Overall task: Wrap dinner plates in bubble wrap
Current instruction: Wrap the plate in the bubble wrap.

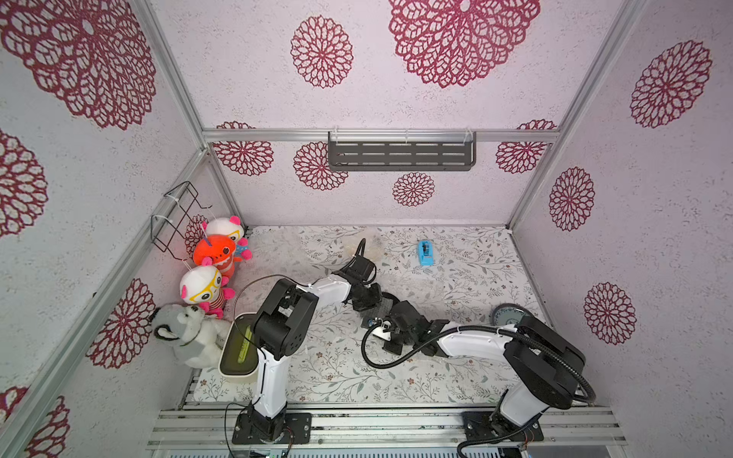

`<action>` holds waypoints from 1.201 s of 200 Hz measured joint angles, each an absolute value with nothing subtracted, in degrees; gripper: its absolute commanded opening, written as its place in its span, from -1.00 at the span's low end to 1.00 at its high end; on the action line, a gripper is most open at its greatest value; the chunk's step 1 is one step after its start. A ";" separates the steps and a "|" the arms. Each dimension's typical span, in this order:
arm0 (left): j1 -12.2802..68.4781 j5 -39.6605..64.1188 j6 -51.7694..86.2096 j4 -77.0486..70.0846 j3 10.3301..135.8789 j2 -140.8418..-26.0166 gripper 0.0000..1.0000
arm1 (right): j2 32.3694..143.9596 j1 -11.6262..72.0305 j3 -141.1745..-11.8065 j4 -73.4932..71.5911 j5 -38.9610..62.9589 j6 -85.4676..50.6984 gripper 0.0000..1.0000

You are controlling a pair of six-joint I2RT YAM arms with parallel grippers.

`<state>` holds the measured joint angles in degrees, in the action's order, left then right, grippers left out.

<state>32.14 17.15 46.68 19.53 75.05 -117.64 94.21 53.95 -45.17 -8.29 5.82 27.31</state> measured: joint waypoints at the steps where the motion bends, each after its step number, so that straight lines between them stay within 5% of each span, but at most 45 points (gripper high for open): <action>1: 32.14 17.17 46.68 19.51 75.02 -117.64 -1.00 | 94.28 54.08 -45.17 -8.10 5.61 27.51 -1.00; 45: 32.14 17.50 46.54 18.44 74.22 -117.36 -1.00 | 93.73 55.94 -44.23 -0.38 2.02 30.46 -1.00; 70: 32.14 17.54 46.26 17.96 73.87 -117.25 -1.00 | 89.52 56.18 -44.03 5.58 1.43 30.17 -0.10; 98: 32.10 17.56 46.00 17.06 73.06 -116.92 -1.00 | 82.81 56.42 -42.17 8.71 1.17 31.18 0.05; 148: 32.08 17.65 45.52 15.88 72.16 -116.60 -1.00 | 83.61 59.13 -37.12 5.52 -2.13 35.38 -0.08; 196: 31.83 18.37 44.99 13.72 70.28 -115.94 -1.00 | 85.36 60.29 -35.14 -2.44 -8.40 40.14 -1.00; 240: 31.81 18.81 42.87 12.19 69.21 -115.72 -1.00 | 84.95 53.52 -39.55 -1.39 -2.79 42.06 -1.00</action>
<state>31.81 18.81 42.87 12.19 69.21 -115.72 84.95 53.52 -39.55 -1.39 -2.79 42.06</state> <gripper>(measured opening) 0.038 0.051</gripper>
